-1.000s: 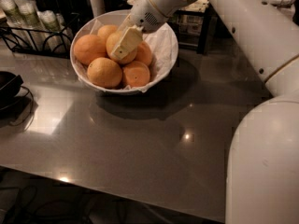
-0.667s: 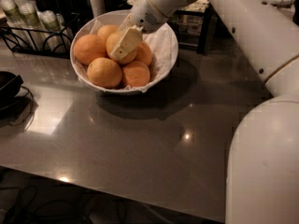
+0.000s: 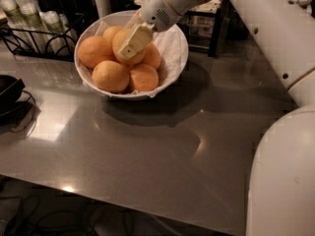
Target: Pick orange from white bowl
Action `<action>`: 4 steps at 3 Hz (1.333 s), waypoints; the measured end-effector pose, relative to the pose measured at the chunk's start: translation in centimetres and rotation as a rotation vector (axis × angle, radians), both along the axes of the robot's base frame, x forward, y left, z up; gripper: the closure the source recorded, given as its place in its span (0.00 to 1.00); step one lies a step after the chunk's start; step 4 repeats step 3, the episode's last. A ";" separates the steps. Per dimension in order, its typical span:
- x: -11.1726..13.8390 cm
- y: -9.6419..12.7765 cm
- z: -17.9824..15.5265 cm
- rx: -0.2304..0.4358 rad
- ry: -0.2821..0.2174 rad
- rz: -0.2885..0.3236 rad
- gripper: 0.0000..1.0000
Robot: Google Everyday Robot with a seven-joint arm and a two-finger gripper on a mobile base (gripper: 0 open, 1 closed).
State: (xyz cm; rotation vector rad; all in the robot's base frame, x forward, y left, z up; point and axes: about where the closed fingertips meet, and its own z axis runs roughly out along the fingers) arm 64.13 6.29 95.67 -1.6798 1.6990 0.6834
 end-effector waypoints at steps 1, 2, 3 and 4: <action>-1.2 -3.0 4.2 0.051 -0.090 -0.052 1.00; -2.0 -6.3 7.7 0.099 -0.170 -0.109 1.00; -2.0 -6.3 7.7 0.099 -0.169 -0.109 1.00; -2.0 -6.3 7.7 0.099 -0.169 -0.109 1.00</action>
Offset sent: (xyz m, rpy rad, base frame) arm -0.0316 -0.1054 0.1250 0.1603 -0.2729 -0.1778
